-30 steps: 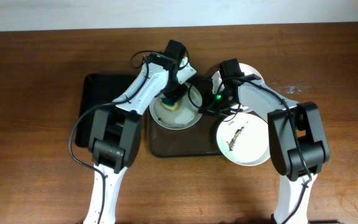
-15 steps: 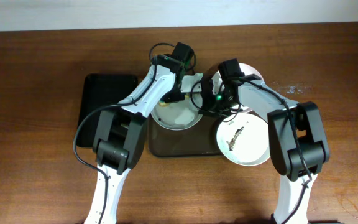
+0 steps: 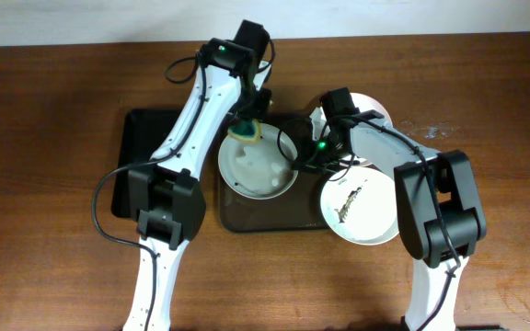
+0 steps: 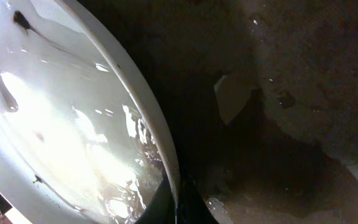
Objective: Clean dirty plates on tray and stack at the side
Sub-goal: 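Scrub the held plate with the sponge in the left gripper, then lift sponge away, then scrub the plate again with left gripper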
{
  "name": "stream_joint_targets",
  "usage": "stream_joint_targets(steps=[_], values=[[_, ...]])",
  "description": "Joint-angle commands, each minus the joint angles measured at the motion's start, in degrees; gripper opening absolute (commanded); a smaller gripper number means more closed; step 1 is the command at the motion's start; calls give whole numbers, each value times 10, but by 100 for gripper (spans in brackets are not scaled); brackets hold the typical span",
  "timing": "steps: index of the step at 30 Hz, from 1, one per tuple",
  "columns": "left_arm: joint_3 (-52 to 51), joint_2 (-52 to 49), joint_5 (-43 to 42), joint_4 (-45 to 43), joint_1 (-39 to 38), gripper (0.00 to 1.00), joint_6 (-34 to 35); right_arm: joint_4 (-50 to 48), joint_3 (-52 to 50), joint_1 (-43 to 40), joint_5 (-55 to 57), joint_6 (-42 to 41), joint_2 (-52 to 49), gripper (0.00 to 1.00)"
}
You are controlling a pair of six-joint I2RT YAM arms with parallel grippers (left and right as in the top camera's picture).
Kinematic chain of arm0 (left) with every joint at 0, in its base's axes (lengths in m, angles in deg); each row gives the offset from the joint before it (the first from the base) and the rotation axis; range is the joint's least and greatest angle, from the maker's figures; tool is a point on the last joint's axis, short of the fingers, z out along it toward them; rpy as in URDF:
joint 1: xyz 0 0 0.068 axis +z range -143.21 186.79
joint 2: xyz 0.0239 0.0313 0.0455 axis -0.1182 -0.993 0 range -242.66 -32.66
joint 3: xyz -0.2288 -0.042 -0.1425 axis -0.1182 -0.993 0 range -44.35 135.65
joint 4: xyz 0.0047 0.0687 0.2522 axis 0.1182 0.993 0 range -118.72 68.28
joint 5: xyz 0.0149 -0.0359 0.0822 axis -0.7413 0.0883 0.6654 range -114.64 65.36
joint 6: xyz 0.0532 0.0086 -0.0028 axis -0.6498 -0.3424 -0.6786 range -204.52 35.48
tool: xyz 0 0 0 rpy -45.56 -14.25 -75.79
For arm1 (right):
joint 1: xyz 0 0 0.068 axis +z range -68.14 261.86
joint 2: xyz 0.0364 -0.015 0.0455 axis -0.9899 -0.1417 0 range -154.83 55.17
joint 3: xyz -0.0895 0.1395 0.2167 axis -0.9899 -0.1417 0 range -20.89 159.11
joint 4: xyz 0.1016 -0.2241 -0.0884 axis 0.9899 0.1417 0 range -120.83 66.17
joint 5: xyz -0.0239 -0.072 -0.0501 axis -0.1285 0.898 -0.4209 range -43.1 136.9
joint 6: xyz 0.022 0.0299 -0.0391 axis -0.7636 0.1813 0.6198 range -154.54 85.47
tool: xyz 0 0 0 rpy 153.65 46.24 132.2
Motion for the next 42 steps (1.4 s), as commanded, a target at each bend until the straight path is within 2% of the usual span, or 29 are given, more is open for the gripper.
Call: stream_joint_targets(steps=[1,3,5,8,12,15,17,23,24,25,28,29,30,32,36,38,42], values=[[-21,-34,-57,-33,-12,0,67,2,-8,4,9,7,-14,4],[-39,-73,-55,-96,-36,0,76,0,-8,4,9,7,-14,4],[-42,-125,-7,-161,-54,0,151,2,-8,4,9,7,-14,6],[-42,-156,0,-239,-55,0,151,2,-8,4,9,7,-14,6],[-17,-146,35,-255,-49,0,123,2,-8,4,9,7,-14,4],[-16,-118,103,-259,-26,0,123,2,-8,5,9,7,-14,4],[-13,-116,156,-260,-25,0,123,2,-8,4,9,7,-14,4],[-2,-51,162,-238,-24,0,93,0,-8,5,9,7,-14,5],[-2,-40,154,-206,-21,0,79,0,-8,4,9,7,-14,5],[-2,-22,129,-171,-13,0,65,0,-8,5,5,7,-14,13],[1,57,84,-114,26,0,65,0,-8,8,3,7,-14,15],[1,106,70,-85,46,0,65,0,-8,15,3,7,-14,15],[1,140,65,-69,57,0,65,-2,-8,19,3,7,-14,4],[1,183,65,-52,67,0,65,12,0,19,3,7,-9,4],[0,212,66,-24,82,0,65,123,42,23,121,8,62,4],[-1,212,79,-17,83,0,65,170,50,39,241,7,142,4],[-3,212,82,-14,83,0,68,196,51,111,468,3,227,4]])
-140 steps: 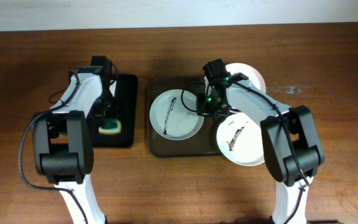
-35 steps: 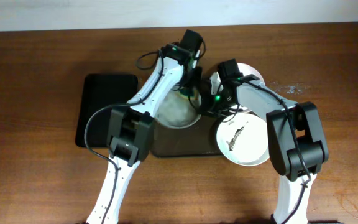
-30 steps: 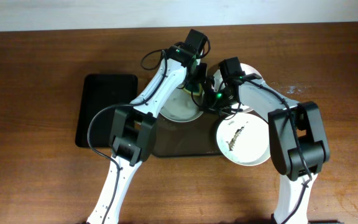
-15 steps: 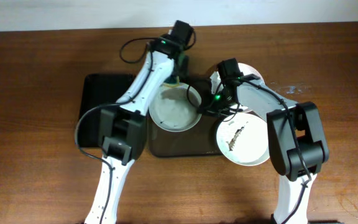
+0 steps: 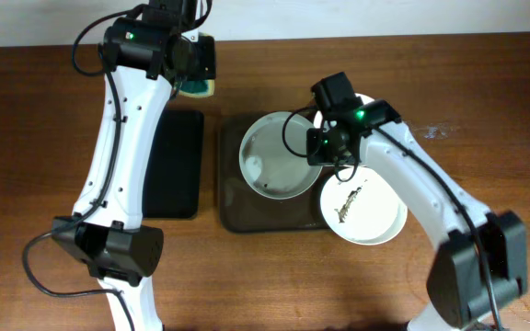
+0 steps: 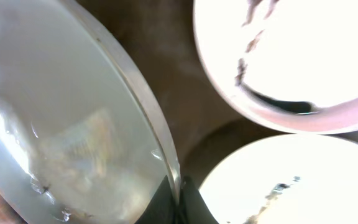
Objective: Clean dirty plates on tray and stack at the side
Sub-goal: 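Lift sponge away, then scrub the plate again with left gripper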
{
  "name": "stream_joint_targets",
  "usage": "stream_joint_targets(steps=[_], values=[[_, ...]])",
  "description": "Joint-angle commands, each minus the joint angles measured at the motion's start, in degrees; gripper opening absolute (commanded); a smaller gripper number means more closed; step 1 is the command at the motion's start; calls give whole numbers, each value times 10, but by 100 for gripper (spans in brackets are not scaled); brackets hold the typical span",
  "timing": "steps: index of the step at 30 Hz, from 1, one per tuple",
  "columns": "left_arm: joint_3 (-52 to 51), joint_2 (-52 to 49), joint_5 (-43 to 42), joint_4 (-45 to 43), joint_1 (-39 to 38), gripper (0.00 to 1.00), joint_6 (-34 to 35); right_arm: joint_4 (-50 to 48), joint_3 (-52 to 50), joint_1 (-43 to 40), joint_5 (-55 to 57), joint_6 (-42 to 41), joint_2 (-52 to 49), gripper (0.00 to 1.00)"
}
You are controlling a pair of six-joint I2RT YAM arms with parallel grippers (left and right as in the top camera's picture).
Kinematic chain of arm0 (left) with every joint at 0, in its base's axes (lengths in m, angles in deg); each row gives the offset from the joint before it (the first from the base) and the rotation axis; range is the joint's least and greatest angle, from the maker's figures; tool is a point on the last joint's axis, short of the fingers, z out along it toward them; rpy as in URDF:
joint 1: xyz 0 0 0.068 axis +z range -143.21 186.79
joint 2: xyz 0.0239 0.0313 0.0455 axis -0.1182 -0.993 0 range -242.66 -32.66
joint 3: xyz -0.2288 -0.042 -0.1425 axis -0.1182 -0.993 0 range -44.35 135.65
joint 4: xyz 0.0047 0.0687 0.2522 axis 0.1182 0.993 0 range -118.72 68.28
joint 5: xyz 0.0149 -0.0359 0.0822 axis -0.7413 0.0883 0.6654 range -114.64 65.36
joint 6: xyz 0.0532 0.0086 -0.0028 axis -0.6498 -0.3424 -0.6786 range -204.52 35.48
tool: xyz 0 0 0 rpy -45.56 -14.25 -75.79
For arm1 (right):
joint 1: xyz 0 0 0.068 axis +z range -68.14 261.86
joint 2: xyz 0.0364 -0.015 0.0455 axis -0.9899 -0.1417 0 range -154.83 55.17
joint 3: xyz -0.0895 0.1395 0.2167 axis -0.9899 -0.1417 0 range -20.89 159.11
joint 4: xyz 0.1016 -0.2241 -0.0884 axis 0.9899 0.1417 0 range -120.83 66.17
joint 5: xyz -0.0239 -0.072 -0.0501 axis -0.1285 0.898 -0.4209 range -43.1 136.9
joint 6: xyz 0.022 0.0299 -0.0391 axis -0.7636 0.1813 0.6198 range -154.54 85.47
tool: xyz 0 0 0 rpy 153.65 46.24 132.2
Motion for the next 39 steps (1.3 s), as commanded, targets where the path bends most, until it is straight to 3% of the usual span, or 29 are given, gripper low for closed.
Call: stream_joint_targets(steps=[1,5,12,13,16,19,24,26,27,29,31,36,37,38,39], values=[[2,7,2,1,3,0,-7,10,12,71,243,-12,43,4],[2,7,1,2,3,0,-7,10,12,172,470,-12,45,4],[2,7,1,1,3,0,-5,-21,11,302,764,-14,45,4],[2,7,-2,1,3,0,-3,-21,11,307,754,-35,44,4],[2,7,-8,1,3,0,-3,-18,11,253,463,-80,44,4],[2,7,-8,1,3,0,-3,-20,-2,121,158,-123,12,4],[2,7,-8,1,3,0,-2,-25,-6,70,38,-140,-95,5],[2,7,-8,0,3,0,-3,-25,-6,60,37,-86,-99,30],[2,7,-8,0,3,0,-3,-47,-6,42,1,23,-99,54],[2,7,-8,-2,3,0,-3,-77,-6,16,-47,148,-101,58],[2,7,-8,-1,3,0,-3,-125,-5,-24,-124,252,-106,50],[2,7,-8,-2,3,0,-3,-166,-4,-34,-166,274,-171,44],[1,7,-10,-2,3,0,-2,-182,-4,-34,-167,257,-188,36],[-5,7,-22,-3,3,0,-1,-191,-4,-34,-165,229,-200,17],[-17,7,-34,-6,3,0,-1,-192,-4,-34,-162,206,-201,7]])
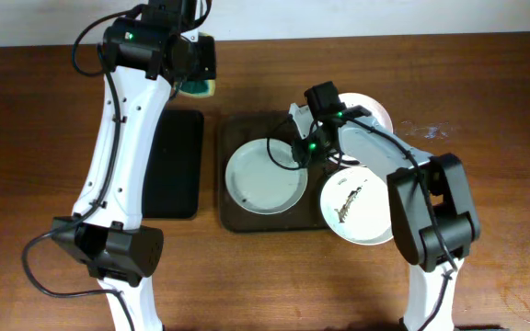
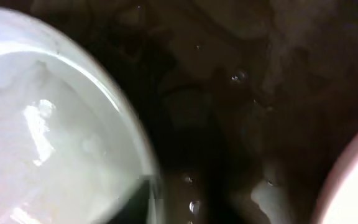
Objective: Clean dirty plates on tray and stack at the side
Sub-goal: 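Lift sponge away, then scrub the plate again with left gripper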
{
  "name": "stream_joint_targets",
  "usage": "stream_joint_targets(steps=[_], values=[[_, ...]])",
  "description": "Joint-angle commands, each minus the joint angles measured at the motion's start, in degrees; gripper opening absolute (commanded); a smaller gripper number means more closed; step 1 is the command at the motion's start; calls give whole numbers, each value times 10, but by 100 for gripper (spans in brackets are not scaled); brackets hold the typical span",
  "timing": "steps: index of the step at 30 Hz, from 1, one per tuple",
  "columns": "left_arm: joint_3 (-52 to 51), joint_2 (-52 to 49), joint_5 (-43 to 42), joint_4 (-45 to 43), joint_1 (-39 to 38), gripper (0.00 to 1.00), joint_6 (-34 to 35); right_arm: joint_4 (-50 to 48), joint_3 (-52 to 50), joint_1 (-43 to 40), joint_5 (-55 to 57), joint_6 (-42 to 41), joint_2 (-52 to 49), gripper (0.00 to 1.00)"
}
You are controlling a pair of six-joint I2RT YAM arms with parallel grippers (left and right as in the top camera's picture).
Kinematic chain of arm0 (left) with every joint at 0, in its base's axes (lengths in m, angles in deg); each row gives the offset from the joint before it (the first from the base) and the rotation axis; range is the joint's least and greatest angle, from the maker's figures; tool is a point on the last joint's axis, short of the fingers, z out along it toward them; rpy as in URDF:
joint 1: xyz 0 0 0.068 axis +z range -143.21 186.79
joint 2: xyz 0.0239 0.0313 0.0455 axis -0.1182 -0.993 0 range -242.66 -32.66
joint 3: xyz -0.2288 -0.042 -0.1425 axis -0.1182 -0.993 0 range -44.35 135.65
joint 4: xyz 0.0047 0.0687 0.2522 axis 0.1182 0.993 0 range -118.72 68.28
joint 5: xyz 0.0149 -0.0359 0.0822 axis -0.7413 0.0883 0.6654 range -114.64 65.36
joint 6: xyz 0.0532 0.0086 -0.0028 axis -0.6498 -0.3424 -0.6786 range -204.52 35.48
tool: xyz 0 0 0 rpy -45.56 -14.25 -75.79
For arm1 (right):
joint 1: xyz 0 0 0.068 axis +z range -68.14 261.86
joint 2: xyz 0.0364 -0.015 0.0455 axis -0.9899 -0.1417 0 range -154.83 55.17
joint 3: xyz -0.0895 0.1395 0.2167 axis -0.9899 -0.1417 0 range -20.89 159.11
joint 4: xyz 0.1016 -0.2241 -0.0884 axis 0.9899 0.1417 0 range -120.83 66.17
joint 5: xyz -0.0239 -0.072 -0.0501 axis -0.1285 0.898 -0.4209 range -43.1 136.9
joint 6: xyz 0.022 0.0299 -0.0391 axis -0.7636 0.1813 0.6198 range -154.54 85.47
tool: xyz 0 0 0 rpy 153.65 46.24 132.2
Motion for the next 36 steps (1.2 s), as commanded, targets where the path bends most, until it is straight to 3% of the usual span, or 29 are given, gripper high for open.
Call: stream_joint_targets(steps=[1,3,6,10,13,16,19,22,27,29,31,35,36], values=[[-34,7,-29,-12,3,0,8,-2,1,1,0,-71,-12,4],[-88,7,-39,-32,2,0,59,9,3,1,81,-188,-2,4],[-195,7,-78,-108,-8,0,73,48,3,4,127,-393,14,4],[-396,7,-78,-323,-57,0,135,52,0,14,148,-410,4,4],[-489,7,-71,-464,-91,0,128,51,-1,14,146,-407,-6,4],[-537,7,-72,-535,-90,0,-29,50,-1,13,146,-396,-6,4],[-542,7,-76,-557,-89,0,-132,48,-1,13,146,-392,-6,4],[-542,-11,-79,-539,-73,0,-106,48,-1,13,146,-392,-6,4],[-541,-20,-314,-445,-71,0,-65,47,-1,13,146,-390,-6,4],[-539,-20,-356,-433,-67,0,-65,46,-1,13,146,-390,-6,4],[-535,-20,-346,-486,-50,0,-62,46,-1,13,146,-390,-6,4],[-535,-24,-59,-536,-39,0,-30,45,-1,13,146,-390,-6,4],[-535,-29,-34,-549,-40,0,-30,45,-1,13,146,-390,-6,4]])
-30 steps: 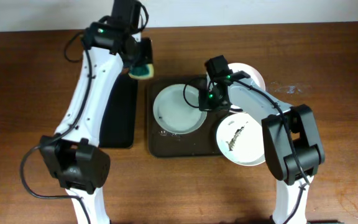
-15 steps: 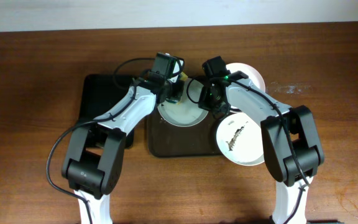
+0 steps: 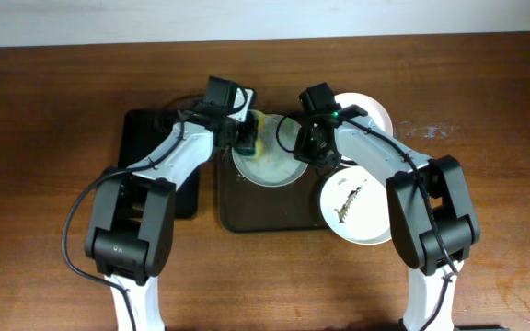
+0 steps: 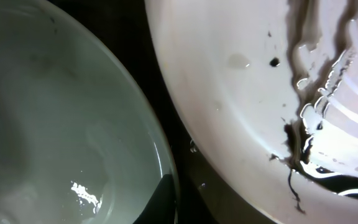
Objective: Clean dirty plates on tray and stack at the side
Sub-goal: 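Lift sponge away, then scrub the plate again with left gripper, then carry the cleaned plate right and set it on the table with right gripper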
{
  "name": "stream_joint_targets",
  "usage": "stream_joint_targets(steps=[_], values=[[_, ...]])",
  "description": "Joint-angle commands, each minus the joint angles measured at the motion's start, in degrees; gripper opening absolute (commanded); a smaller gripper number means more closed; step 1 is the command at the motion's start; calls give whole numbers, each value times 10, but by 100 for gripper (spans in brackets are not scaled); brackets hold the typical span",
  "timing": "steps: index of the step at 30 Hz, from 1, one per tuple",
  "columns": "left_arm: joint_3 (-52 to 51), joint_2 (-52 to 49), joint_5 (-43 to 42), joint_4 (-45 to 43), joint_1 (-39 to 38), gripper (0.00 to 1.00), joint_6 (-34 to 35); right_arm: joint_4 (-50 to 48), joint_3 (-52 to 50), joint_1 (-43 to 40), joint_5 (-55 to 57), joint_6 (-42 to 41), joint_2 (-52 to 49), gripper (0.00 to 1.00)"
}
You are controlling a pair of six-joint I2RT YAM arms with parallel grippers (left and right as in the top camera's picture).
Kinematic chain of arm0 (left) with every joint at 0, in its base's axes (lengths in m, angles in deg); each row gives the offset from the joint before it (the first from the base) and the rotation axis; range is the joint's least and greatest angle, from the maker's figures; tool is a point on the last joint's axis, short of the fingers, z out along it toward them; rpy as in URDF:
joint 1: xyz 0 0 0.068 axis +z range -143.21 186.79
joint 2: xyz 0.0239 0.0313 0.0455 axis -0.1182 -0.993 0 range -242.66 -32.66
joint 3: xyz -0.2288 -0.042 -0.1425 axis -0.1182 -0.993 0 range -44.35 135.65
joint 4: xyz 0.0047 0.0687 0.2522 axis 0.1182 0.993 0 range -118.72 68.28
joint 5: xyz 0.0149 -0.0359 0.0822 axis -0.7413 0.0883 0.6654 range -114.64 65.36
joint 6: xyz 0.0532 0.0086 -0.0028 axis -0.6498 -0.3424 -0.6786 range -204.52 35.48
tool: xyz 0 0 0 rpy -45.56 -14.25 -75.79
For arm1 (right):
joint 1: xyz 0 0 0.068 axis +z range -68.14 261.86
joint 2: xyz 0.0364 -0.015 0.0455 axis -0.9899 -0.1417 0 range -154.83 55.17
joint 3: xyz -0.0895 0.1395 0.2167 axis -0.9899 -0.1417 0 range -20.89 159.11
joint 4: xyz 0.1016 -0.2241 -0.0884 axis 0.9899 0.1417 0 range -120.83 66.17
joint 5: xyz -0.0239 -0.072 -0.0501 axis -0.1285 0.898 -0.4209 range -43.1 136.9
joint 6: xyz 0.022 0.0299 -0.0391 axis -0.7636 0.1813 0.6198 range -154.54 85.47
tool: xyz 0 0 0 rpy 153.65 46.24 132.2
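Observation:
A white plate [image 3: 274,167] sits at the back of the dark brown tray [image 3: 265,210]. My right gripper [image 3: 309,147] is shut on the plate's right rim; in the right wrist view a dark finger [image 4: 160,200] clamps the wet plate [image 4: 67,112] at its edge. My left gripper [image 3: 244,131] is shut on a yellow-green sponge [image 3: 259,129], which rests on the plate's far left part. A second white plate [image 3: 362,207] with dark food streaks lies at the tray's right edge.
A third white plate [image 3: 373,108] sits behind the right arm at the back right. A black mat [image 3: 150,147] lies left of the tray, under the left arm. In the right wrist view a streaked wet plate [image 4: 247,87] lies close beside the held one.
The left arm was raised at the back left with the sponge off the tray; now the sponge is down on the plate. The plate sits further back on the tray, with the right gripper still on its rim.
First the sponge was on the plate's far rim while my right gripper held the plate. Then the left arm was up at the back left with the sponge, and the plate stayed held, later lying lower on the tray. Now the sponge is on the plate again.

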Motion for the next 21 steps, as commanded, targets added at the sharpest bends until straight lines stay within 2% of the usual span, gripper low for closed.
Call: stream_joint_targets(steps=[1,2,4,5,6,7,10,12,13,15,16,18,20,21], values=[[4,-20,140,-29,-2,0,19,3,-7,0,31,0,-17,4],[4,-22,130,-22,-4,0,34,3,-7,0,31,0,-17,4],[4,-22,20,23,-12,0,35,3,-7,0,31,9,-17,4],[4,-22,-103,57,-14,0,38,3,-7,0,31,9,-17,4],[4,-22,-176,73,-16,0,61,3,-7,0,31,9,-17,4],[9,-22,-194,72,-15,0,82,3,-7,0,31,9,-17,4],[92,-21,-148,81,14,0,98,7,-7,0,29,15,-17,4],[214,-21,-100,163,49,0,115,3,-7,0,-5,40,-17,4],[287,-21,-32,237,62,0,113,1,-7,0,-36,53,-17,7],[393,-21,101,379,74,0,72,15,-7,2,-78,61,-17,27],[409,-21,131,409,74,0,64,20,-7,7,-77,59,-17,29],[429,-21,166,459,73,0,62,20,-7,23,-76,57,-17,28],[429,-22,165,485,73,0,62,22,-7,46,-54,42,-17,4],[429,-21,167,489,75,0,58,31,-6,48,-51,40,-16,4]])
